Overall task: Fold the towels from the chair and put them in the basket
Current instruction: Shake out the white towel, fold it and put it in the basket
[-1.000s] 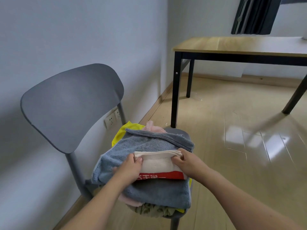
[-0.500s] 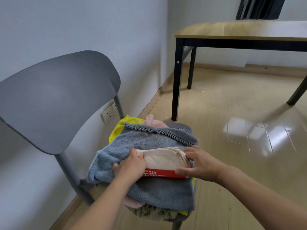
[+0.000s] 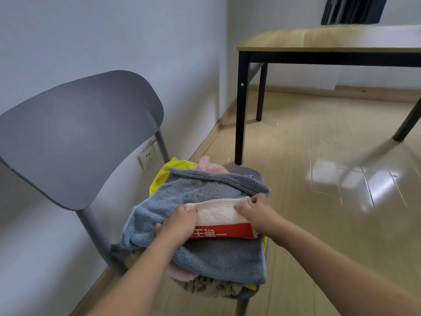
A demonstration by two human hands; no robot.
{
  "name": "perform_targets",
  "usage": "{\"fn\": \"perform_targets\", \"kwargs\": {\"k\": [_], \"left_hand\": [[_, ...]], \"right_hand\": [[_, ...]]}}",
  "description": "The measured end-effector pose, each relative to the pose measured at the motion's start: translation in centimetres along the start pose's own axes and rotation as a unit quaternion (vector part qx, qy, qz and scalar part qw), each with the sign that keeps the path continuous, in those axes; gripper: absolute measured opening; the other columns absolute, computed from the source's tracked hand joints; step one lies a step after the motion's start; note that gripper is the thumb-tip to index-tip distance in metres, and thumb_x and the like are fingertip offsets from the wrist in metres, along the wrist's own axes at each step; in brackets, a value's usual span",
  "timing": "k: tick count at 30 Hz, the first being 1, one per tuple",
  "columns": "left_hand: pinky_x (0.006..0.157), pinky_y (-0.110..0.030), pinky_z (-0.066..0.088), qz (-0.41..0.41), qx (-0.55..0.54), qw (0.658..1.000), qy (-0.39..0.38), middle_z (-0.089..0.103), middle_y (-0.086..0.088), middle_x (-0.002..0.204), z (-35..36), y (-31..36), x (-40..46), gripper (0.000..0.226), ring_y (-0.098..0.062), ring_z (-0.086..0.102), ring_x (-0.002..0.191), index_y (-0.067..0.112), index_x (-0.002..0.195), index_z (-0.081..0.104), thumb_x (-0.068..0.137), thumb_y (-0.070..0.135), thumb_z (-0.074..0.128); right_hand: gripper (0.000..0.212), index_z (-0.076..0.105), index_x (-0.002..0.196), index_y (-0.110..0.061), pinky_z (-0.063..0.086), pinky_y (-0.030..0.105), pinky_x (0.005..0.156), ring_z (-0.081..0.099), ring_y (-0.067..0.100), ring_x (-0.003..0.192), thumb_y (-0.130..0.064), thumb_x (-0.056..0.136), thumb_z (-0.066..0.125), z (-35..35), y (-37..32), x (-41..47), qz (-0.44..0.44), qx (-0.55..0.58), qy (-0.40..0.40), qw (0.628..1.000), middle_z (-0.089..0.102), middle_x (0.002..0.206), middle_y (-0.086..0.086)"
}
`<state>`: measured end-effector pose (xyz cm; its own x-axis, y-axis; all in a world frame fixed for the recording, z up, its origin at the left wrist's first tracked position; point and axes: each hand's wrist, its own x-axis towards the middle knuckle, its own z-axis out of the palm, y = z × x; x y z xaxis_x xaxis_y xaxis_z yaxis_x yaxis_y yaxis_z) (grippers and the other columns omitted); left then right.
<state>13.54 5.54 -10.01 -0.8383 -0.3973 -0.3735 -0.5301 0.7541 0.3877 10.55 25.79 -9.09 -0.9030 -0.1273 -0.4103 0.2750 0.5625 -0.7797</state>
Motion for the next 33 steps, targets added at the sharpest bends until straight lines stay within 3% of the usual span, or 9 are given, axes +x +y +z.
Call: {"fn": "perform_targets", "kwargs": {"k": [3, 5, 8, 12, 15, 19, 22, 25, 33], "left_hand": [[0.110, -0.046, 0.026, -0.018, -0.064, 0.998, -0.015, 0.039, -0.013, 0.141, -0.7, -0.1, -0.5, 0.066, -0.035, 0.035, 0.130, 0.020, 0.137, 0.043, 0.083, 0.057, 0.031], [0.106, -0.047, 0.035, -0.016, -0.170, 0.985, -0.031, 0.047, -0.015, 0.132, -1.1, 0.1, -1.3, 0.078, -0.035, 0.044, 0.122, 0.017, 0.128, 0.048, 0.067, 0.062, 0.035], [0.096, -0.043, 0.045, 0.023, -0.304, 0.952, -0.019, 0.058, -0.011, 0.114, -2.1, 1.1, -3.3, 0.053, -0.028, 0.055, 0.104, 0.012, 0.115, 0.049, 0.079, 0.051, 0.045], [0.063, -0.030, 0.048, 0.079, -0.396, 0.915, 0.002, 0.054, -0.011, 0.100, -4.1, 2.7, -5.4, 0.022, -0.022, 0.057, 0.081, 0.014, 0.116, 0.037, 0.096, 0.022, 0.043], [0.049, -0.031, 0.051, 0.109, -0.451, 0.885, -0.019, 0.054, -0.013, 0.099, -5.7, 3.9, -7.0, 0.023, -0.024, 0.059, 0.074, 0.026, 0.115, 0.042, 0.093, 0.020, 0.038], [0.056, -0.037, 0.057, 0.128, -0.429, 0.894, 0.011, 0.058, -0.008, 0.097, -6.1, 5.4, -7.6, 0.026, -0.021, 0.061, 0.078, 0.023, 0.102, 0.051, 0.097, 0.047, 0.042], [0.072, -0.045, 0.058, 0.132, -0.362, 0.920, 0.070, 0.060, -0.005, 0.095, -5.8, 6.6, -5.7, 0.029, -0.022, 0.061, 0.084, 0.023, 0.094, 0.053, 0.096, 0.049, 0.040], [0.084, -0.037, 0.051, 0.140, -0.318, 0.933, 0.095, 0.061, 0.006, 0.090, -5.1, 8.6, -2.2, 0.031, -0.020, 0.059, 0.092, 0.017, 0.104, 0.058, 0.099, 0.041, 0.040], [0.070, -0.032, 0.038, 0.096, -0.169, 0.980, 0.052, 0.053, -0.004, 0.079, -10.0, 18.7, 4.2, 0.027, -0.026, 0.051, 0.081, 0.008, 0.087, 0.049, 0.097, 0.030, 0.037]], "right_hand": [[0.046, 0.051, 0.115, -0.005, 0.048, 0.027, 0.066, 0.062, 0.019, 0.089, -0.039, 0.088, 0.065, -0.6, 0.4, -0.2, 0.032, 0.111, -0.026, 0.993, 0.064, 0.108, 0.007], [0.036, 0.062, 0.107, -0.003, 0.052, 0.031, 0.072, 0.067, 0.021, 0.083, -0.033, 0.089, 0.066, -0.8, 0.2, -1.1, 0.028, 0.143, -0.039, 0.989, 0.072, 0.098, 0.011], [0.031, 0.062, 0.110, -0.007, 0.055, 0.043, 0.089, 0.069, 0.029, 0.095, -0.033, 0.094, 0.057, -1.0, -0.6, -2.2, 0.022, 0.191, -0.031, 0.981, 0.071, 0.105, 0.015], [0.029, 0.062, 0.103, -0.010, 0.053, 0.027, 0.052, 0.066, 0.022, 0.067, -0.031, 0.092, 0.046, -2.4, -3.0, -4.8, 0.026, 0.239, -0.027, 0.970, 0.066, 0.082, 0.009], [0.032, 0.058, 0.096, -0.016, 0.053, 0.025, 0.049, 0.062, 0.019, 0.063, -0.044, 0.089, 0.044, -3.2, -4.7, -6.3, 0.012, 0.269, 0.015, 0.963, 0.061, 0.082, 0.007], [0.052, 0.063, 0.088, -0.020, 0.058, 0.043, 0.077, 0.066, 0.027, 0.083, -0.067, 0.068, 0.053, -4.0, -6.1, -6.2, -0.030, 0.245, 0.134, 0.960, 0.065, 0.090, 0.008], [0.031, 0.058, 0.075, -0.017, 0.051, 0.035, 0.064, 0.062, 0.024, 0.070, -0.047, 0.084, 0.052, -4.9, -6.0, -4.2, -0.032, 0.220, 0.180, 0.958, 0.062, 0.078, 0.006], [0.025, 0.056, 0.075, -0.016, 0.052, 0.039, 0.065, 0.060, 0.025, 0.068, -0.038, 0.085, 0.049, -5.6, -5.6, -0.5, 0.008, 0.226, 0.180, 0.957, 0.059, 0.075, 0.007], [0.017, 0.055, 0.080, -0.008, 0.046, 0.035, 0.062, 0.056, 0.028, 0.071, -0.023, 0.086, 0.048, -13.2, -10.3, 6.5, 0.118, 0.272, 0.159, 0.942, 0.055, 0.076, 0.012]]}}
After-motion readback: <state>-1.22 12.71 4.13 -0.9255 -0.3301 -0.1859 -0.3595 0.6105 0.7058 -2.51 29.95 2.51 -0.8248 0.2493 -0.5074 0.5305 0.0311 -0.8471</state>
